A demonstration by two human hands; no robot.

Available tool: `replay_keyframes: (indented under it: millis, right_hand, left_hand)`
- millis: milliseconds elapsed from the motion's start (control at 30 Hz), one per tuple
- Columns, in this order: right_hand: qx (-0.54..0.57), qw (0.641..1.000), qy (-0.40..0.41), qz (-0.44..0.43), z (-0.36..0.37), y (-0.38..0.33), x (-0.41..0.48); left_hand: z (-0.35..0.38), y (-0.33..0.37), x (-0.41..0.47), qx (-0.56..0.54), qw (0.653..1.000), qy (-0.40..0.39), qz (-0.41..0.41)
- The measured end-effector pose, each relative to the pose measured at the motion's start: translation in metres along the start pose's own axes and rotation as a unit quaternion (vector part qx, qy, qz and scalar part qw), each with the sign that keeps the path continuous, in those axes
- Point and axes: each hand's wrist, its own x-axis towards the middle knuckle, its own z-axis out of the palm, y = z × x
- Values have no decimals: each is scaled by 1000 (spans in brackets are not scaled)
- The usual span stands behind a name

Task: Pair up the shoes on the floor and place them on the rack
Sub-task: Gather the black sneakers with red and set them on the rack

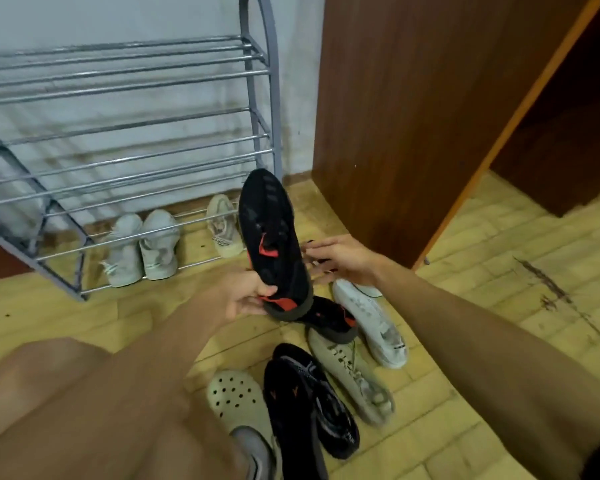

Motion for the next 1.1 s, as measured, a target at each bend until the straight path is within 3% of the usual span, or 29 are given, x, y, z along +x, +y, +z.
replay_keyframes:
  millis: [67, 233, 467, 533, 667, 833, 1100]
  right_hand:
    - [-19, 998, 36, 43, -6, 31, 15]
    - [-195, 964, 66, 166, -17, 100, 48]
    - [-422, 889, 95, 152, -7, 147, 80]
    - [-433, 891, 85, 111, 10, 163, 79]
    - [-459, 881, -42, 108, 50, 185, 67]
    - [-473, 872, -73, 100, 87, 214, 53]
    - [-389, 916, 4, 92, 103, 224, 39]
  left_hand:
    - [-2, -11, 13, 31, 999, 14, -27]
    - [-15, -21, 37, 66, 996, 20, -60]
    - [-30, -21, 58, 141, 985, 4, -102]
    - [-28, -20, 60, 144, 983, -9, -112]
    - [-22, -28, 61, 127, 986, 14, -108]
    - [-22, -39, 42, 120, 987, 38, -99]
    - [-28, -61, 11, 131, 985, 60, -99]
